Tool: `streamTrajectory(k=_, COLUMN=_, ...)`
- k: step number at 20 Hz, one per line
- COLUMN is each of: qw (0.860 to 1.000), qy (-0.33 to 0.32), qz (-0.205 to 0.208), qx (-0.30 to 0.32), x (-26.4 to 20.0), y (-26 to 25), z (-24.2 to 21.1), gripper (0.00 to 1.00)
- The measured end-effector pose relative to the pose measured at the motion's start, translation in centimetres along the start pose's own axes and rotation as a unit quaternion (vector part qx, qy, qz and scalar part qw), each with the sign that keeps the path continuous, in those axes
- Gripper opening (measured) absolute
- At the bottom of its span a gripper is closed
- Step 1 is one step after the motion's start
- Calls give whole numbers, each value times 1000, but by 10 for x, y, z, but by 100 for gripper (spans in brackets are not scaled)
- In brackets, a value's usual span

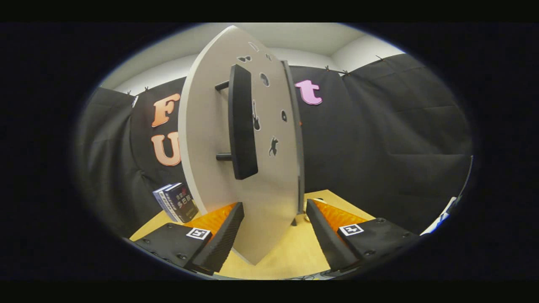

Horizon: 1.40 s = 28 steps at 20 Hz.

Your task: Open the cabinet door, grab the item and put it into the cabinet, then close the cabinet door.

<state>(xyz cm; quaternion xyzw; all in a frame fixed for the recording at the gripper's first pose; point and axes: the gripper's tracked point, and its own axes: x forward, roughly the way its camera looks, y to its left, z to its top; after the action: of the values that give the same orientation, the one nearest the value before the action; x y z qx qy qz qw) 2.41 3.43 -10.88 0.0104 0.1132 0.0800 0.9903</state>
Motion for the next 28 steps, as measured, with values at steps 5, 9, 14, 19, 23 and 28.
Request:
streamTrajectory(k=5, qw=1000, qy=-1, qz=22, qx=5, x=77, y=67, z=1, gripper=96)
streamTrajectory(k=9, qw=1000, qy=1, qz=15, qx=-18, x=122, y=81, z=-1, gripper=96)
streamTrajectory(k=14, qw=1000, qy=1, qz=9, qx=-29, x=149, y=97, z=1, gripper=96)
streamTrajectory(k=19, qw=1000, qy=12, qz=6, qx=-27, x=148, y=104, z=6, gripper=96)
streamTrajectory(k=23, qw=1000, qy=9, qz=9, qx=-21, x=114, y=88, z=28, gripper=95)
streamTrajectory(k=28, qw=999, qy=1, qz=-1, qx=-42, x=61, y=63, z=67, gripper=95)
